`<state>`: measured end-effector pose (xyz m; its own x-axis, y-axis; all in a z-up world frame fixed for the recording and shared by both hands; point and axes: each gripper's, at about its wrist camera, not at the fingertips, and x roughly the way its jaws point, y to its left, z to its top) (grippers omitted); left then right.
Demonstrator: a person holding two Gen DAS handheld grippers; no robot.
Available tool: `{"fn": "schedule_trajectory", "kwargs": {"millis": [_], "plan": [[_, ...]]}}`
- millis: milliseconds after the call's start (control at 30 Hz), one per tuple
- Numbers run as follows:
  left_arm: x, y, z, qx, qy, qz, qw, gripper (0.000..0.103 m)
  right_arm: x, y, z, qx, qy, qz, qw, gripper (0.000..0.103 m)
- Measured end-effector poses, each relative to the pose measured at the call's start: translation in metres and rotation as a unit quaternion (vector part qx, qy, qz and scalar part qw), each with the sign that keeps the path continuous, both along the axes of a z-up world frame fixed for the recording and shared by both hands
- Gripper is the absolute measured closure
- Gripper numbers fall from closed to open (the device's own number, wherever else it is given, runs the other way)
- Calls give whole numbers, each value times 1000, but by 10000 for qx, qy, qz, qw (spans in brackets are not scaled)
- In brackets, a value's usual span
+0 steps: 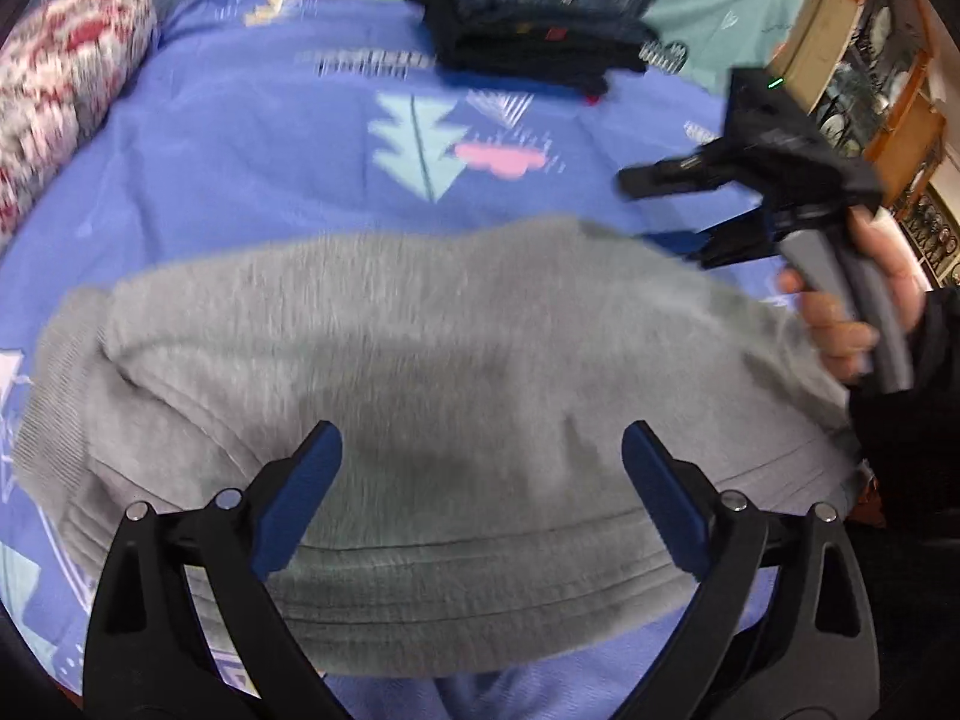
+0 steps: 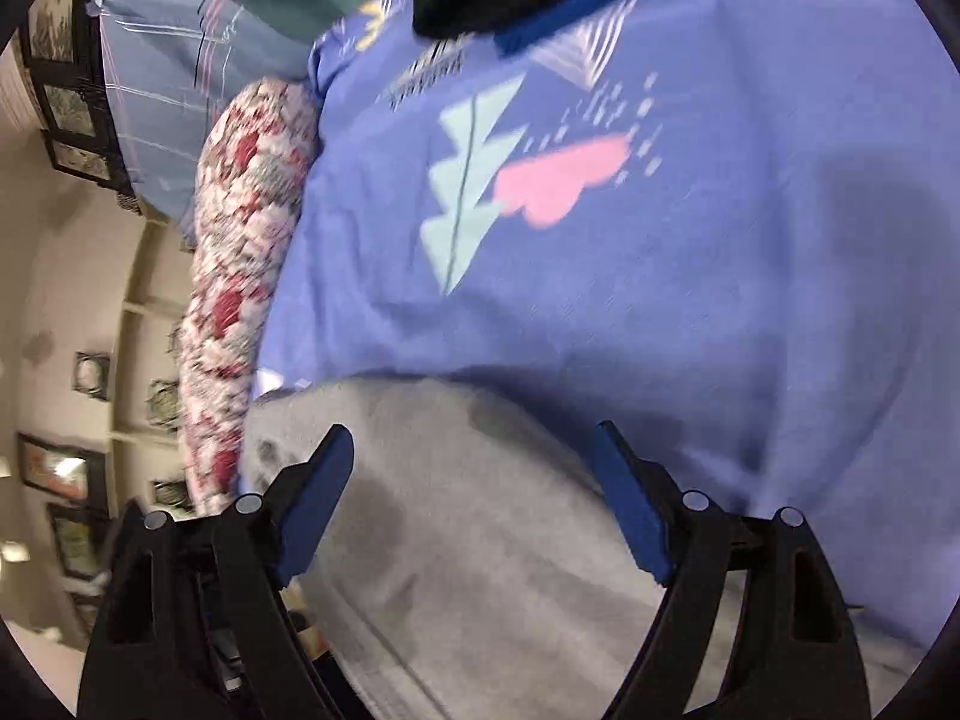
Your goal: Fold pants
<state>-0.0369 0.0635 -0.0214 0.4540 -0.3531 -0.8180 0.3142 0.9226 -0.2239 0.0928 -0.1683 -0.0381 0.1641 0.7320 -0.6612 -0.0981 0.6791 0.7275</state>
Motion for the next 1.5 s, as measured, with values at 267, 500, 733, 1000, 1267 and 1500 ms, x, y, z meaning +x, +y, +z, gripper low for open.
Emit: {"fn": "schedule_trajectory", "kwargs": {"millis": [267,500,733,1000,1267,1500], "plan": [[-2,10,-21,-45,-113,-113,9999,5,-58,14,7,868,345,937,9912,19],[-6,10,-22,-26,-147,-133,9998,4,-37,7,-5,446,347,521,9970,19],[-4,10,-22,-54,-147,-138,9998,4,-7,23,-30,315,1021,773,9913,15],[-9,8,-21,-7,-195,-109,9997,4,27,59,-31,1313,867,848,9839,21],[-15,25,-19,-360,-61,-246,9990,4,40,30,-34,775,317,236,9962,96],[-23,25,-19,-179,-119,-320,9993,4,50,0,8,-689,-682,-281,9949,87]]}}
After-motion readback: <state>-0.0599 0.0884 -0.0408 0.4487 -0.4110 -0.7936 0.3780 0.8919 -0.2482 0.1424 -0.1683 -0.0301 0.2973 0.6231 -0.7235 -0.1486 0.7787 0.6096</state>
